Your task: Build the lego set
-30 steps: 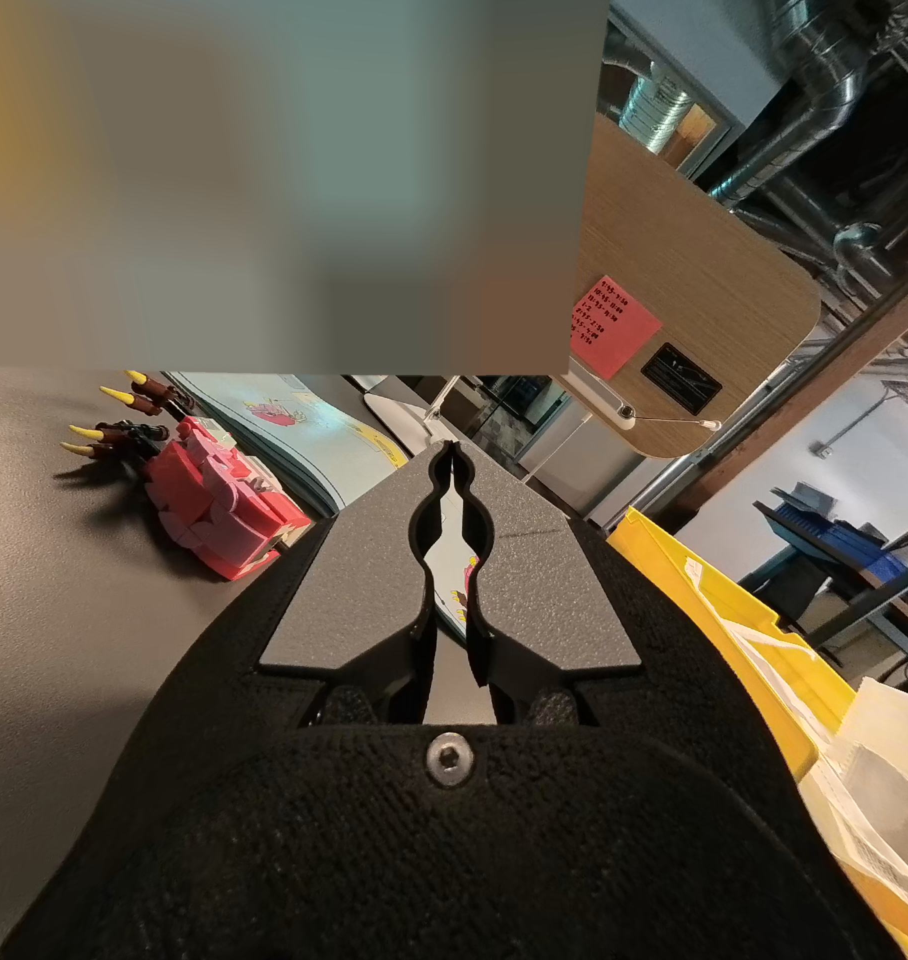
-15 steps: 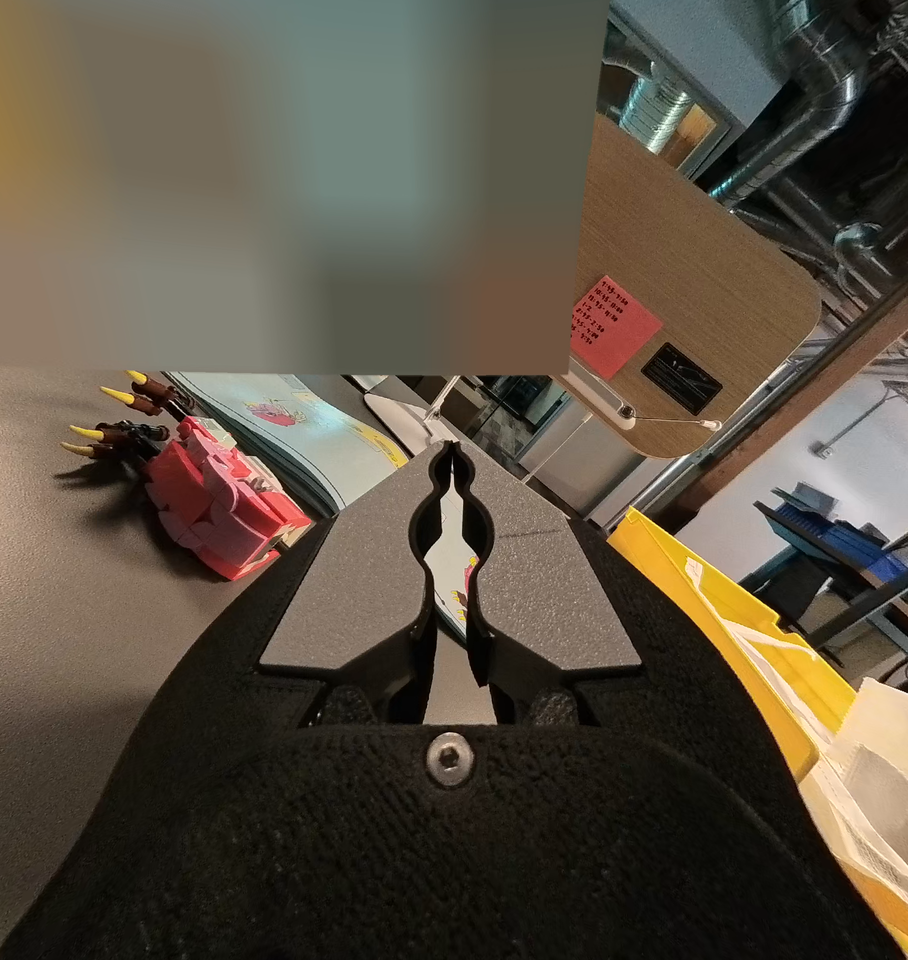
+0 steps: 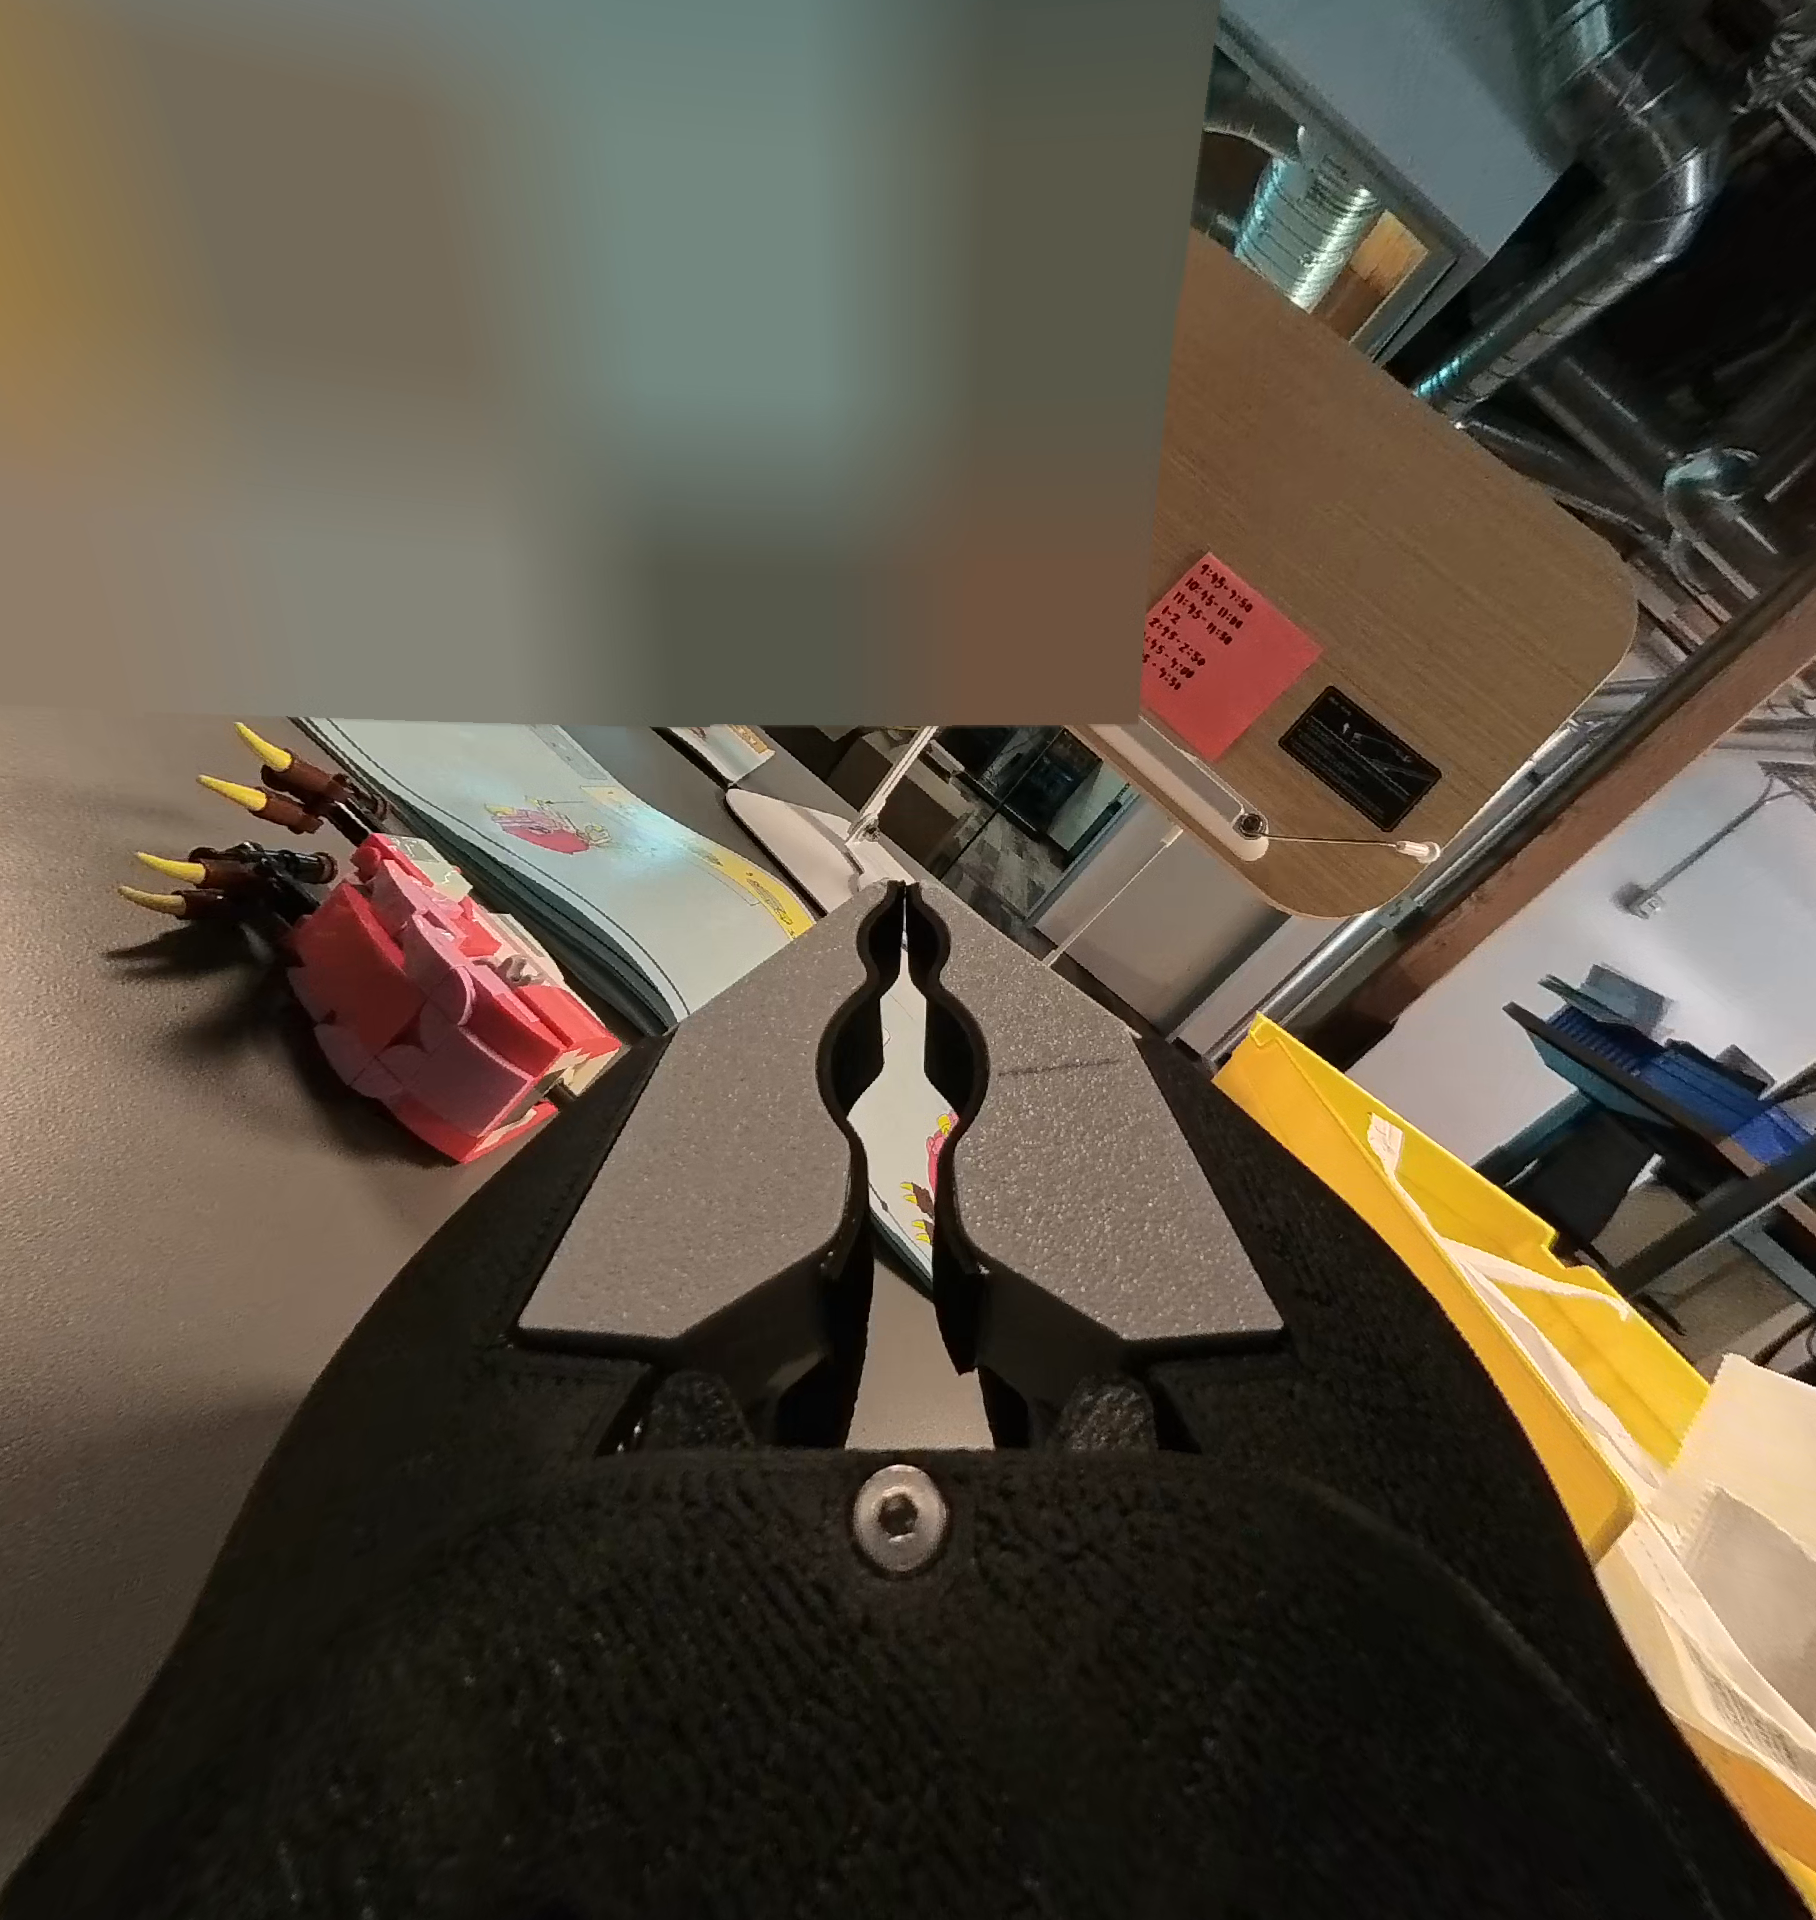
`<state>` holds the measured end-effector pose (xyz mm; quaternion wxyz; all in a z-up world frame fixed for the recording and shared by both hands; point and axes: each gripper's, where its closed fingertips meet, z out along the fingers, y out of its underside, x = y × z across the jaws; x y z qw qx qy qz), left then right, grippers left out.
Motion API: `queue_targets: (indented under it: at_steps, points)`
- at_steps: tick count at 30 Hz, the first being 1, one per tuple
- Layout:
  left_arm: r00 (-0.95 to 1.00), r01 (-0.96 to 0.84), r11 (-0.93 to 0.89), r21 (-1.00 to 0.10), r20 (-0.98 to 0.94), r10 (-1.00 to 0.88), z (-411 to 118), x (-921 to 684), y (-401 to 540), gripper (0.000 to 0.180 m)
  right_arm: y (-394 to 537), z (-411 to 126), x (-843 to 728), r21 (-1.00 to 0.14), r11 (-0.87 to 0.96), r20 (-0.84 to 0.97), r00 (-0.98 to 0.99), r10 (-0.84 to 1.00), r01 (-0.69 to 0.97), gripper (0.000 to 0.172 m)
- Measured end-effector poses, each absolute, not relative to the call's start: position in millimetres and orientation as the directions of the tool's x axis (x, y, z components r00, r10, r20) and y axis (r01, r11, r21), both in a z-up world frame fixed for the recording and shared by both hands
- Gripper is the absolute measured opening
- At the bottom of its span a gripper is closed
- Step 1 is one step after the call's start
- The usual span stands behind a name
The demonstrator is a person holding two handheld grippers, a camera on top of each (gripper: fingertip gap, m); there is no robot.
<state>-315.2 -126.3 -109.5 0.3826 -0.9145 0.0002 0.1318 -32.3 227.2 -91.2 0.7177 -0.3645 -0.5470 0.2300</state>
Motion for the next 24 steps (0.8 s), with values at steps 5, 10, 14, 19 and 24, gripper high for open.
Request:
queue_targets:
  at_steps: [5,10,14,19,24]
  points:
    - [0.953,-0.107,-0.589,-0.801,-0.251,0.168,-80.1,-323.0,-124.4,0.011,227.7,-90.5,-32.0,-0.774,0.630,0.618,0.301,0.726,0.068,0.000]
    - [0.941,-0.137,-0.516,-0.846,-0.274,0.200,-61.7,-325.3,-125.5,0.009,227.9,-90.5,-32.1,-0.773,0.630,0.618,0.302,0.726,0.069,0.000]
    - [0.948,-0.121,-0.534,-0.837,-0.257,0.188,-67.1,-324.7,-125.3,0.008,227.8,-90.8,-32.3,-0.773,0.630,0.619,0.302,0.726,0.071,0.000]
    - [0.947,-0.127,-0.540,-0.832,-0.263,0.182,-68.2,-324.4,-124.3,0.007,227.8,-90.7,-32.4,-0.773,0.630,0.619,0.302,0.725,0.071,0.000]
    - [0.950,-0.115,-0.539,-0.835,-0.251,0.186,-68.6,-325.2,-125.2,0.006,227.7,-90.9,-32.6,-0.774,0.630,0.618,0.301,0.726,0.070,0.000]
